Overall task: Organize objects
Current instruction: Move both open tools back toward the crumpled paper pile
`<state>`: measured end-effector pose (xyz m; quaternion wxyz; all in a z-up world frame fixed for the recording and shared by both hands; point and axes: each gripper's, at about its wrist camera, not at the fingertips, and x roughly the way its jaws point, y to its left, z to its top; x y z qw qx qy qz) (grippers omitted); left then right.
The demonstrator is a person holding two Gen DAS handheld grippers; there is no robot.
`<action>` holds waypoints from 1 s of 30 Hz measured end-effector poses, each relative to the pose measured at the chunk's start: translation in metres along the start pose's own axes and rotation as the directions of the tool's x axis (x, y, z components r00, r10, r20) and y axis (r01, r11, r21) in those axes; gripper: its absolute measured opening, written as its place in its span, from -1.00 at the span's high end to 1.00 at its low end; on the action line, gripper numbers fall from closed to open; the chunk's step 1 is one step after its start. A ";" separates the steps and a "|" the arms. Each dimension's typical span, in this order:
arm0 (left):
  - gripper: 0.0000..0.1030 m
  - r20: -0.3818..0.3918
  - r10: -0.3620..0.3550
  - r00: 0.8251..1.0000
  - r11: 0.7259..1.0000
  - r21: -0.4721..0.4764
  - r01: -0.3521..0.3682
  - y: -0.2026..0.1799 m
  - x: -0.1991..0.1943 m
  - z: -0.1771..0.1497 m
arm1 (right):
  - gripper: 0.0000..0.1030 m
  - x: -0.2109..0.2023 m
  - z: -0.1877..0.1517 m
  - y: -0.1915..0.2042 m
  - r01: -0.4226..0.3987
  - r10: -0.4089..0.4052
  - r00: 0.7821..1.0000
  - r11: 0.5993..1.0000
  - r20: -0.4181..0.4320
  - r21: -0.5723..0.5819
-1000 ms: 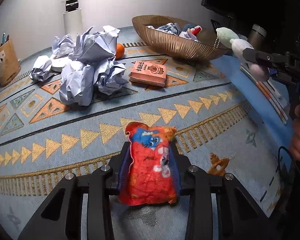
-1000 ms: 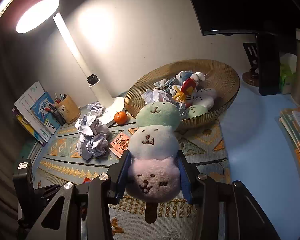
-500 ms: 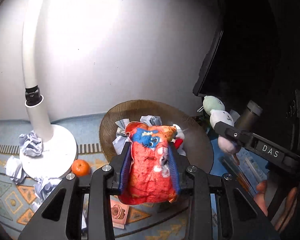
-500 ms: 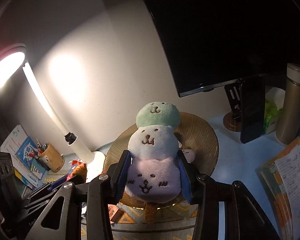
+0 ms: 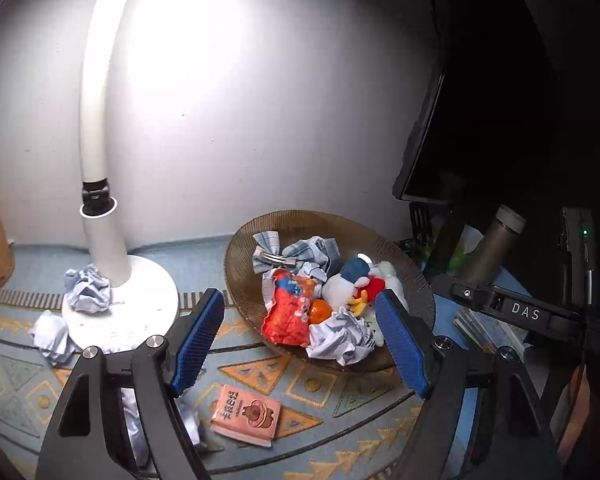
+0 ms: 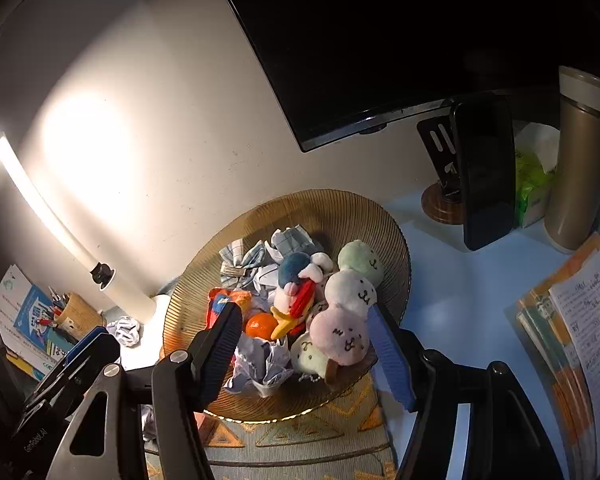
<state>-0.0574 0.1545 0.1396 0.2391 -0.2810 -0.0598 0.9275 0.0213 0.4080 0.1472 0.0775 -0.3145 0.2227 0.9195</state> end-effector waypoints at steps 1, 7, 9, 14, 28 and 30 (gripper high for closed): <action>-0.49 0.017 0.017 1.000 1.000 -0.005 -0.017 0.006 -0.015 -0.003 | -0.25 -0.007 -0.003 0.005 0.002 -0.002 1.000 1.000 0.005 -0.004; -0.71 0.084 0.187 0.979 0.981 -0.061 -0.182 0.055 -0.099 -0.030 | -0.31 -0.057 -0.015 0.056 -0.080 0.084 0.996 0.993 0.044 -0.083; -0.96 0.112 0.289 0.951 0.955 -0.099 -0.278 0.073 -0.118 -0.050 | -0.70 -0.067 -0.030 0.074 -0.079 0.086 0.994 0.991 0.060 -0.110; -0.98 0.020 0.435 0.900 0.889 -0.167 -0.426 0.122 -0.112 -0.106 | -0.94 -0.047 -0.094 0.105 -0.072 0.080 0.996 0.971 0.028 -0.229; -0.98 -0.120 0.378 0.918 0.895 -0.206 -0.395 0.143 -0.084 -0.135 | -0.94 0.024 -0.161 0.109 -0.018 -0.019 0.995 0.926 -0.093 -0.377; -0.98 -0.122 0.379 0.917 0.897 -0.194 -0.397 0.140 -0.083 -0.135 | -0.92 0.025 -0.163 0.113 -0.010 -0.029 0.995 0.919 -0.091 -0.395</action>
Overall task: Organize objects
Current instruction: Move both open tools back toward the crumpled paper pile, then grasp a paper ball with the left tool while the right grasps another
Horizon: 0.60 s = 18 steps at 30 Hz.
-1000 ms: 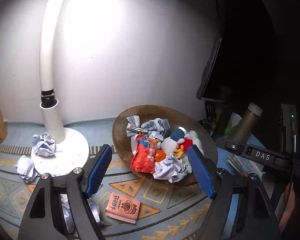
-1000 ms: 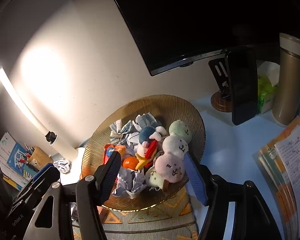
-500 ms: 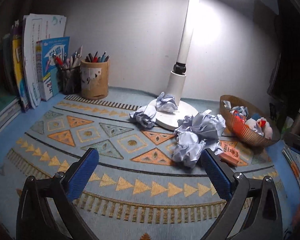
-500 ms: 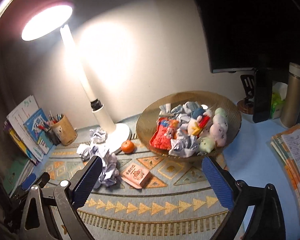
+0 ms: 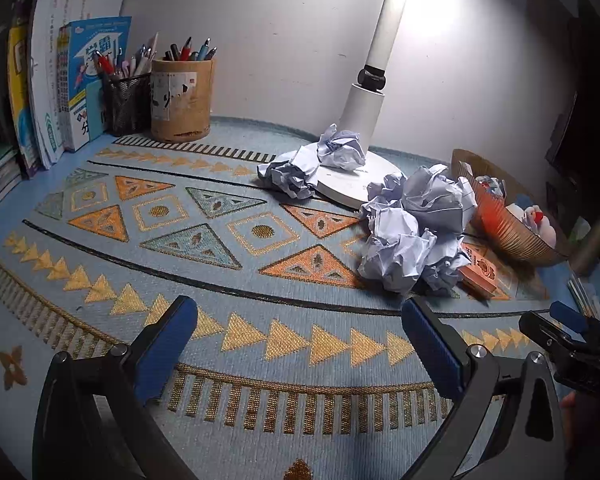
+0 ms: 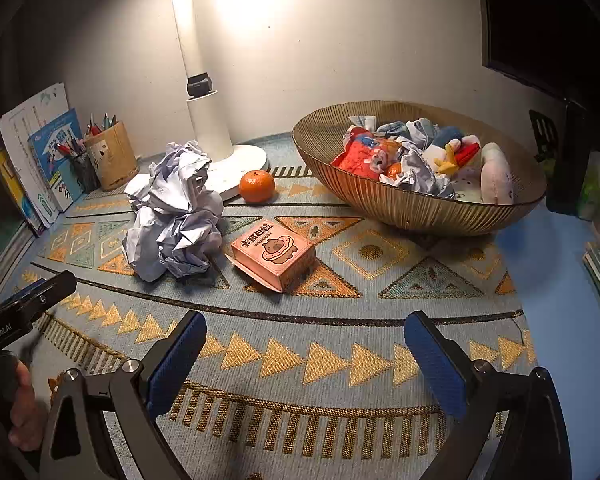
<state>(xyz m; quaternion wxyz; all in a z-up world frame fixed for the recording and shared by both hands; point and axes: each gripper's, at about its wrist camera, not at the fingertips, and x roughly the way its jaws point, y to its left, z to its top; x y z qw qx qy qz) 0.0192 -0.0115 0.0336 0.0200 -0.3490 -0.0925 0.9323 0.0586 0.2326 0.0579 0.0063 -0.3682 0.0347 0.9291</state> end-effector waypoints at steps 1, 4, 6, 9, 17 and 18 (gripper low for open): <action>-0.98 -0.001 -0.002 1.000 1.000 0.006 0.002 -0.001 0.000 0.000 | -0.89 0.000 0.000 0.001 -0.001 0.001 1.000 1.000 0.000 -0.007; -0.98 -0.017 -0.008 1.000 0.999 0.038 0.009 -0.007 0.002 0.002 | -0.47 0.004 0.002 0.005 -0.030 0.029 0.999 0.999 -0.027 -0.031; -0.96 -0.051 -0.056 0.997 0.995 0.081 0.060 -0.016 0.006 0.008 | -0.22 0.010 0.008 0.010 -0.096 0.095 0.994 0.995 -0.061 -0.028; -0.96 -0.119 -0.164 0.979 0.975 0.131 0.179 -0.028 0.016 0.028 | -0.17 0.014 0.025 0.021 -0.207 0.205 0.976 0.978 -0.073 -0.029; -0.56 -0.300 -0.332 0.894 0.927 0.075 0.369 -0.032 0.077 0.055 | -0.16 0.048 0.051 0.062 -0.275 0.257 0.959 0.943 -0.115 -0.185; -0.50 -0.320 -0.334 0.886 0.926 0.065 0.372 -0.032 0.084 0.055 | -0.16 0.053 0.051 0.062 -0.273 0.253 0.960 0.943 -0.124 -0.192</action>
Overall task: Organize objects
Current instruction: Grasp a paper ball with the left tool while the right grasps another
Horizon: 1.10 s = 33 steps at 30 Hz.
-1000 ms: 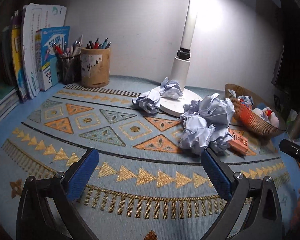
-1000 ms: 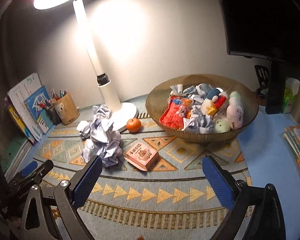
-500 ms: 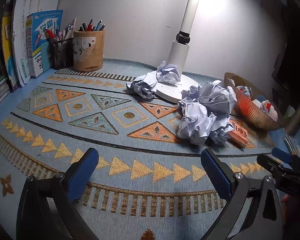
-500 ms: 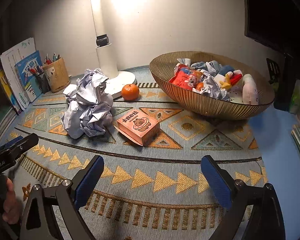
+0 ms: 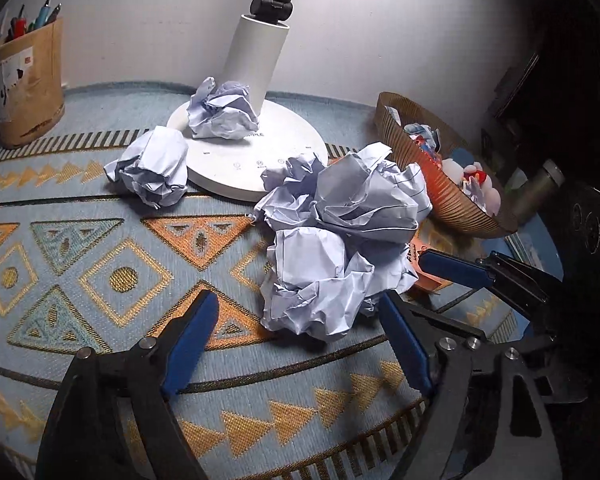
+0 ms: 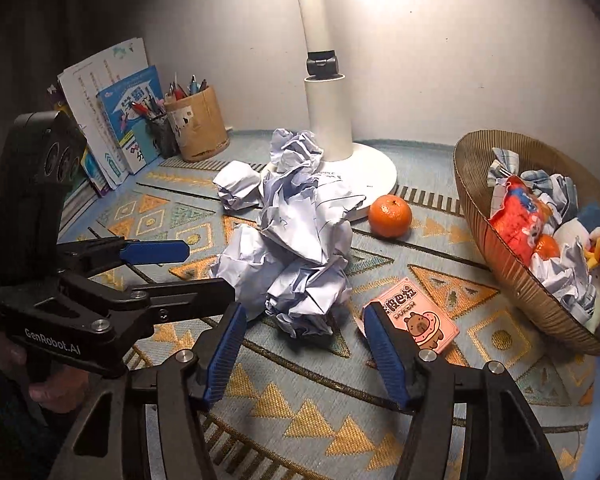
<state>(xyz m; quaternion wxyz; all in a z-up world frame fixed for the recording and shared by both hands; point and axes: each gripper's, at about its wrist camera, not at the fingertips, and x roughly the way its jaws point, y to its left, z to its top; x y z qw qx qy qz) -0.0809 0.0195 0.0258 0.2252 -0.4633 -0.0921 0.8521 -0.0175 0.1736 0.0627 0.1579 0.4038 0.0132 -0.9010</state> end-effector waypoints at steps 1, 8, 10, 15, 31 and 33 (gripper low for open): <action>-0.48 -0.008 0.001 1.000 1.000 -0.008 -0.001 0.002 0.004 0.001 | -0.16 0.005 0.001 -0.002 -0.009 0.009 1.000 1.000 -0.007 -0.003; -0.07 0.003 -0.026 1.000 0.999 -0.032 0.026 0.004 0.014 0.007 | -0.12 0.024 0.008 -0.006 -0.026 0.026 1.000 1.000 0.002 -0.002; 0.16 0.001 -0.037 0.999 0.999 -0.026 0.037 0.001 0.015 0.005 | 0.02 0.026 0.007 -0.001 -0.029 0.029 1.000 0.999 -0.002 -0.024; 0.16 0.028 0.008 1.000 1.000 0.007 -0.008 -0.009 -0.013 -0.010 | 0.08 0.002 -0.004 -0.001 -0.033 0.034 0.999 0.999 0.016 -0.027; 0.16 0.127 0.115 0.985 0.993 0.018 -0.118 -0.063 -0.039 -0.093 | 0.02 -0.061 -0.084 -0.040 -0.007 0.009 1.000 0.995 -0.020 0.103; 0.16 0.127 0.139 0.982 0.990 0.012 -0.142 -0.061 -0.038 -0.096 | -0.04 -0.061 -0.086 -0.046 -0.042 0.045 0.999 0.989 -0.019 0.139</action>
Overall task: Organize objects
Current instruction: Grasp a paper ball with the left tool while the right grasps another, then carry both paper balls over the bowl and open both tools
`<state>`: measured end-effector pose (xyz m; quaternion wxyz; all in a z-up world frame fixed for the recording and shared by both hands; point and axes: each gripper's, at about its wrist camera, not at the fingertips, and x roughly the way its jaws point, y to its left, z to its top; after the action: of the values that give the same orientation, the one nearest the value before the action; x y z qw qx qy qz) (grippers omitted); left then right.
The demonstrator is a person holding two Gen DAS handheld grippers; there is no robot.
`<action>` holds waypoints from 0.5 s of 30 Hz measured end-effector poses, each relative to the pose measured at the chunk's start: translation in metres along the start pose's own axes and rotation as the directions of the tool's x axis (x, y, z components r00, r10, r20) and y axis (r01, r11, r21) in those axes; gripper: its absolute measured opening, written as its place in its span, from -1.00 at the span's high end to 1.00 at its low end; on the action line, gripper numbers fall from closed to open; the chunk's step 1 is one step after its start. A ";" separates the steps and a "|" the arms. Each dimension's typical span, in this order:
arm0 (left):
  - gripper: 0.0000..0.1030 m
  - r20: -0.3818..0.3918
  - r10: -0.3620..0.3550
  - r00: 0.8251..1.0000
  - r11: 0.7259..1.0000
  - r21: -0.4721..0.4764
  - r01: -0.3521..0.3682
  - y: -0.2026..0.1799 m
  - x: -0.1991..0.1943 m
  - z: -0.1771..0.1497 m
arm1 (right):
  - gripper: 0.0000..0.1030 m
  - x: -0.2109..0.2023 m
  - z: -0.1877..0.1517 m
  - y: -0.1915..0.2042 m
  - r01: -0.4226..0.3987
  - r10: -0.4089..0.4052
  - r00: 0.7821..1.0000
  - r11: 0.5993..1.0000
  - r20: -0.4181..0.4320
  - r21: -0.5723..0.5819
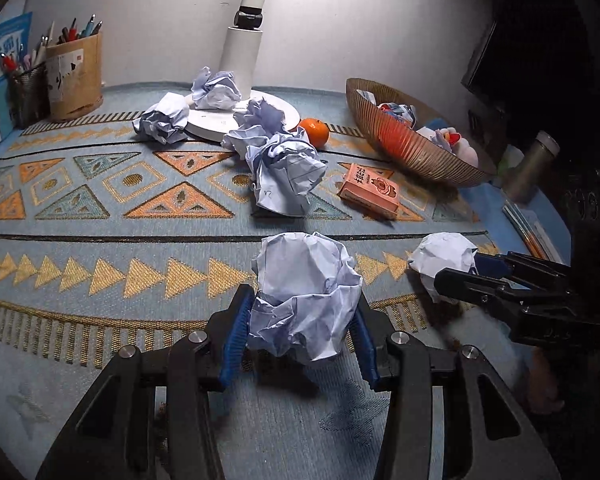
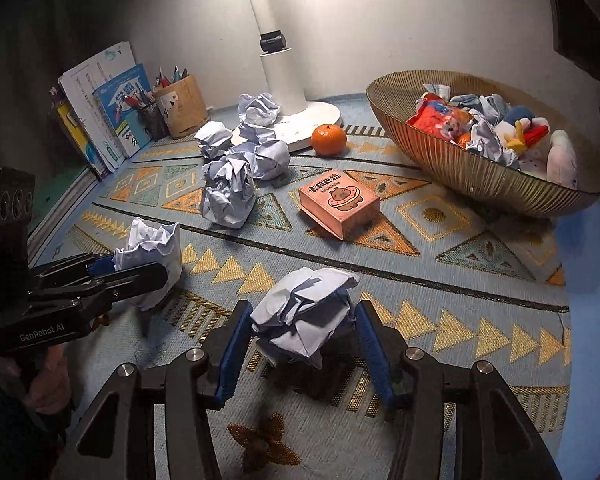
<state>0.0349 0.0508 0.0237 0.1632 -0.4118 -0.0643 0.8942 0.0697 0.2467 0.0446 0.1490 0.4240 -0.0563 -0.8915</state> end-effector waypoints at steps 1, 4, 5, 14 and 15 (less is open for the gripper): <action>0.14 0.014 0.010 1.000 1.000 0.000 -0.010 0.001 -0.002 0.000 | -0.13 -0.001 -0.001 -0.001 -0.009 0.009 1.000 1.000 -0.002 0.013; 0.14 0.039 -0.012 0.999 1.000 -0.018 0.013 0.005 -0.004 0.000 | -0.55 -0.007 -0.007 -0.006 -0.009 0.009 1.000 0.999 0.008 0.038; 0.14 0.036 -0.017 0.999 1.000 -0.024 0.018 0.006 -0.004 0.000 | -0.55 -0.008 -0.009 -0.006 -0.015 0.014 1.000 0.999 0.010 0.044; 0.13 0.045 0.006 0.999 1.000 0.015 -0.007 -0.002 -0.005 -0.003 | -0.55 -0.008 -0.009 0.001 0.051 -0.052 0.998 0.998 0.027 0.038; 0.13 0.045 0.006 0.999 1.000 0.013 -0.006 -0.001 -0.005 -0.003 | -0.55 -0.009 -0.009 0.001 0.072 -0.073 0.997 0.997 0.034 0.041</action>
<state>0.0400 0.0503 0.0255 0.1618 -0.3905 -0.0607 0.9042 0.0821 0.2486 0.0457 0.1072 0.4128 -0.0611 -0.9024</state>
